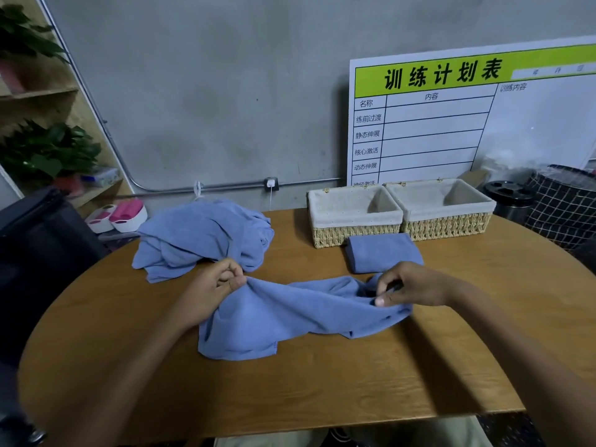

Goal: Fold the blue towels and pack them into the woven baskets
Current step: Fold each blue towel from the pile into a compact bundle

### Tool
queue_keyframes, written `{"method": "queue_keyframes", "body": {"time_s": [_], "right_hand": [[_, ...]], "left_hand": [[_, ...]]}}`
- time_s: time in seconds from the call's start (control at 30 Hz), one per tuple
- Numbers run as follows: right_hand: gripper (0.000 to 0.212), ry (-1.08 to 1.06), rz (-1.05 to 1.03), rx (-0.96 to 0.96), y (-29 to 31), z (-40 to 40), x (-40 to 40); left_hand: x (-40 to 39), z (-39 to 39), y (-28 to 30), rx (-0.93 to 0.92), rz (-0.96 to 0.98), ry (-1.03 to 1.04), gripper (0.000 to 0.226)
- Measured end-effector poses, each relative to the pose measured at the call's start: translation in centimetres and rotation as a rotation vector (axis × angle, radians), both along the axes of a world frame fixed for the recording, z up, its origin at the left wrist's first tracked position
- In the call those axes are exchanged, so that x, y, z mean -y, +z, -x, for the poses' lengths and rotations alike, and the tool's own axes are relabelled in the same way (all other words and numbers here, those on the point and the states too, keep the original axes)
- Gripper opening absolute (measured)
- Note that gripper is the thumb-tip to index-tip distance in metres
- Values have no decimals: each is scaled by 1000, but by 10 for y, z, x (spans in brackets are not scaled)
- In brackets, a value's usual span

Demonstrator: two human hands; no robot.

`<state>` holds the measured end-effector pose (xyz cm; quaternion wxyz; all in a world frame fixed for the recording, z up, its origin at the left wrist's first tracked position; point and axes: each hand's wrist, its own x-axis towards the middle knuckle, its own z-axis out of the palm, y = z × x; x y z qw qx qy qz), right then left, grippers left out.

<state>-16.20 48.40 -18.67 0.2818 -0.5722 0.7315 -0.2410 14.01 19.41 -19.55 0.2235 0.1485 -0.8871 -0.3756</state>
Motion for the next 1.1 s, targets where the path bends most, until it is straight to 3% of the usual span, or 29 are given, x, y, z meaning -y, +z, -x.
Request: {"method": "queue_keyframes", "body": {"time_s": [0.23,0.33,0.43,0.57,0.67,0.8,0.93,1.03,1.1], "right_hand": [[28,-235,427,-68,47,-3,-32],[44,-279,531,-143,95,-11,-51],[45,-306,646,-296,157,-13,-66],[37,-384,537,-443,190,13,-23],[42,-425,272,-541,139,46,25],[32,-402,78,-528,27,62,38],[22,-501,210,-591,-74,49,11],[16,-522,402,-578,-101,46,-6],[18,-497,412,-601,-102,50,-14]], "left_hand": [[-27,-18,41,-249,94,151,23],[-38,-24,79,-366,182,209,21],[-33,-29,130,-511,262,257,14],[1,0,165,-458,386,348,14],[32,37,120,-189,510,414,17],[36,58,-7,109,720,441,26],[12,42,-99,118,604,347,12],[18,36,-105,91,531,383,32],[16,31,-103,93,560,379,35]]}}
